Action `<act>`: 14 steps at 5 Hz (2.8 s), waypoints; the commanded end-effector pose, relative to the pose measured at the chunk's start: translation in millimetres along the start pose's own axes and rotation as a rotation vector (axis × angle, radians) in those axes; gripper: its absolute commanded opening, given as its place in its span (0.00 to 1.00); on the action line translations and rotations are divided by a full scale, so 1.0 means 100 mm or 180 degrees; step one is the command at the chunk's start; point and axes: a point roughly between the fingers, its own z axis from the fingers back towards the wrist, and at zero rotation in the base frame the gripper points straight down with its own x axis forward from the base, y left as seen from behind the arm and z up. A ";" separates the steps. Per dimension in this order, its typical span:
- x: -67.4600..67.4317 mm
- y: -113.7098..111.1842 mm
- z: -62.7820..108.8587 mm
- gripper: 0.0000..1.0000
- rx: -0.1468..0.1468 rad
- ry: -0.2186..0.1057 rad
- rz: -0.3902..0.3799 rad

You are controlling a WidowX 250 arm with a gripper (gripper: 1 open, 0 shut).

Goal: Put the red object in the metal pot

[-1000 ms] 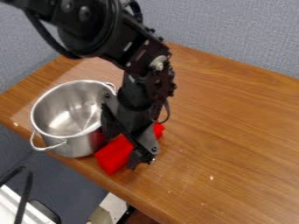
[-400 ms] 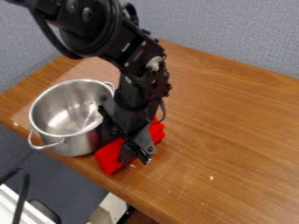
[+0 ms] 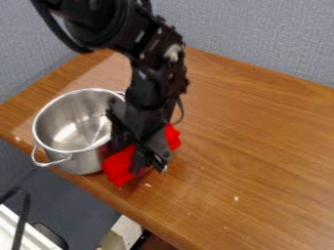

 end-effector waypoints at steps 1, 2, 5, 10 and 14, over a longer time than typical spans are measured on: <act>0.08 0.07 0.12 0.00 -0.0036 -0.0199 0.0110; 0.08 0.06 0.12 0.00 -0.0057 -0.0192 0.0129; 0.10 0.05 0.11 0.00 -0.0123 -0.0167 0.0210; 0.15 0.04 0.03 0.00 -0.0235 -0.0124 0.0392; 0.14 0.06 0.05 0.00 -0.0310 -0.0040 0.0541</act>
